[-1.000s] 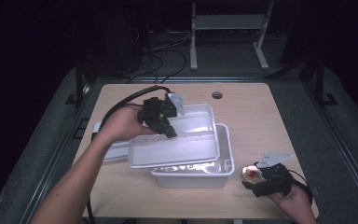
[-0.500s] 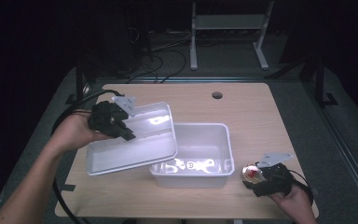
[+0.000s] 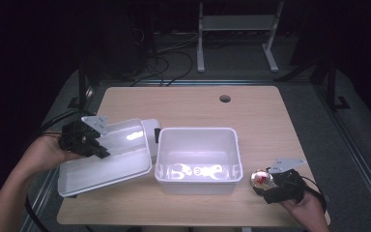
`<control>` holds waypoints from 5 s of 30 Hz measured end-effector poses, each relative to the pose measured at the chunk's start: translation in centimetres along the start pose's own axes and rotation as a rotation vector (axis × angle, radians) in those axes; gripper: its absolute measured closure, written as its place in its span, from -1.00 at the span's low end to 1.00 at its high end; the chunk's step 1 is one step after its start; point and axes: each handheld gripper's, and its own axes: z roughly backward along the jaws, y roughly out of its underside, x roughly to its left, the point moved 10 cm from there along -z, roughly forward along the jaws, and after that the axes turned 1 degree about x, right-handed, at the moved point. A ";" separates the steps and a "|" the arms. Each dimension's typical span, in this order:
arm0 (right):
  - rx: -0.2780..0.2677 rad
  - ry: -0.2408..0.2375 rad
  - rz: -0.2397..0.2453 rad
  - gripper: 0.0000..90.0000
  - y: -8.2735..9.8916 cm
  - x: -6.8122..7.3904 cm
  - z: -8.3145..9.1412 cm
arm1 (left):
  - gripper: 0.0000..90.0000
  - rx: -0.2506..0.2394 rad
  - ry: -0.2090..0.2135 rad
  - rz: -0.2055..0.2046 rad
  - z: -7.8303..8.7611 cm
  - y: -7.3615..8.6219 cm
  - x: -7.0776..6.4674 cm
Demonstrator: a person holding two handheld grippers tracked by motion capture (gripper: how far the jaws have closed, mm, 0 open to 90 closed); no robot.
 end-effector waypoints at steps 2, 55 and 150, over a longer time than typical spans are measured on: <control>0.001 -0.002 0.005 -0.64 -0.1 0.0 -0.1 | 0.98 0.010 0.003 0.005 -0.7 0.8 0.0; 0.272 -0.011 0.124 -0.68 0.2 -0.8 -0.9 | 0.21 0.012 0.065 -0.052 -12.1 1.5 -2.7; 0.528 -0.068 0.491 -0.56 -10.9 -1.0 6.8 | -0.76 -0.306 -0.122 0.163 -10.5 -0.8 -0.4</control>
